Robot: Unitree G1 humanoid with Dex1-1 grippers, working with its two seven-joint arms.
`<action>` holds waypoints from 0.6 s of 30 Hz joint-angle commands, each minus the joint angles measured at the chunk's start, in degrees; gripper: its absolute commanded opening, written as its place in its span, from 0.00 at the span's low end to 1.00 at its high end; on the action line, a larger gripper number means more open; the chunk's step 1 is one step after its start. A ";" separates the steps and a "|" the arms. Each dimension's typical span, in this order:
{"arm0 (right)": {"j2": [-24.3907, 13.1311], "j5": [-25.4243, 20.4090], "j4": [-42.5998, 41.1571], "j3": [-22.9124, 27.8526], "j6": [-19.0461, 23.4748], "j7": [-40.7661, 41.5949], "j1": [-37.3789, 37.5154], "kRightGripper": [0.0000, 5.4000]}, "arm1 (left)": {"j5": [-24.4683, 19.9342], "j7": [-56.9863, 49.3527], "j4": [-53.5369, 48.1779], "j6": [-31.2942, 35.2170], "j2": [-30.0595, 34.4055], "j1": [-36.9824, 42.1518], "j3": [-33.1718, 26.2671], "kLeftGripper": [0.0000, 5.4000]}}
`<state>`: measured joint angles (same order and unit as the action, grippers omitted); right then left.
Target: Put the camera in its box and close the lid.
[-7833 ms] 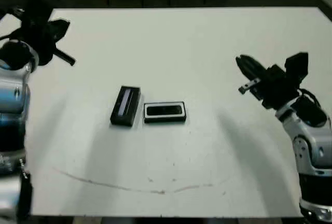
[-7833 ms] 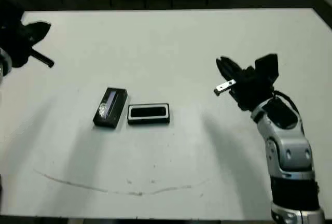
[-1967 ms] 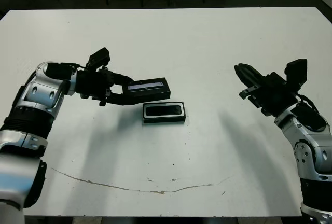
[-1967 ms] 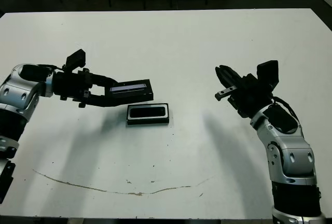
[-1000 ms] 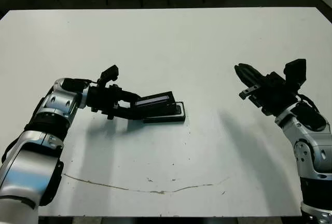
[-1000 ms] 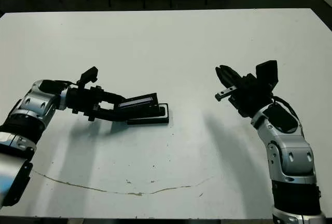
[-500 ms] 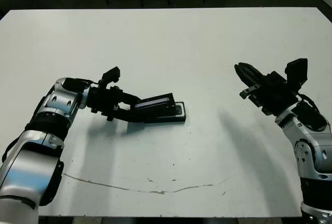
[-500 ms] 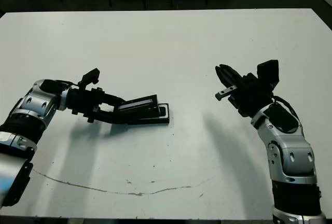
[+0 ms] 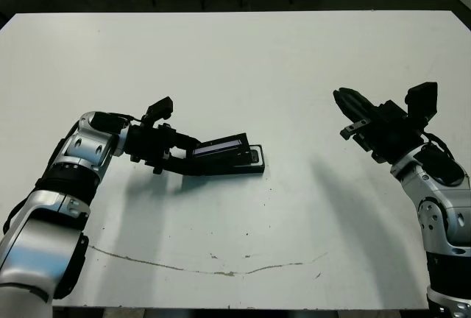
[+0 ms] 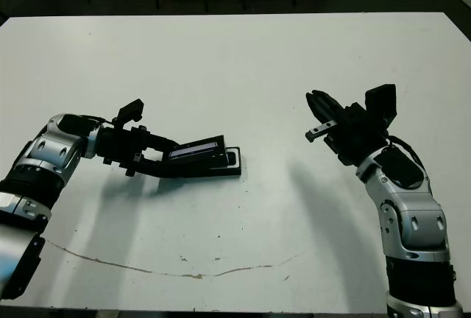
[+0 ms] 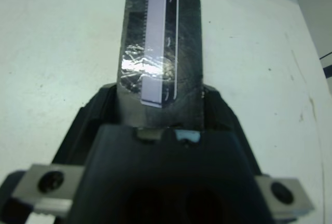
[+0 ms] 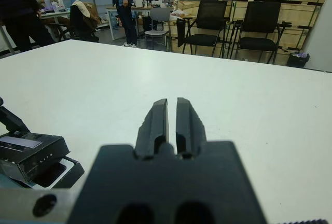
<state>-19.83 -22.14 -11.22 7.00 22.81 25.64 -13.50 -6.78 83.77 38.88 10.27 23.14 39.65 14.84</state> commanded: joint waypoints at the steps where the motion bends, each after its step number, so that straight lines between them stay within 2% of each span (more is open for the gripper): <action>1: -0.14 -0.04 -0.08 -0.05 1.29 -0.35 0.76 0.00 | 1.10 1.27 -1.48 0.52 -0.93 -3.76 2.87 0.50; 9: -0.15 0.16 -0.71 0.00 1.94 -0.85 0.83 0.00 | 0.68 1.14 -1.19 2.49 -1.48 -3.88 3.51 0.50; 18: -0.67 1.18 -0.30 -0.32 0.60 -0.33 0.66 0.00 | 1.39 -0.87 5.25 -1.07 -5.28 -1.34 3.37 0.50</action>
<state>-19.87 -21.65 -12.08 6.89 23.59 25.21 -13.46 -6.85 81.68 41.86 8.46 21.08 40.16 15.45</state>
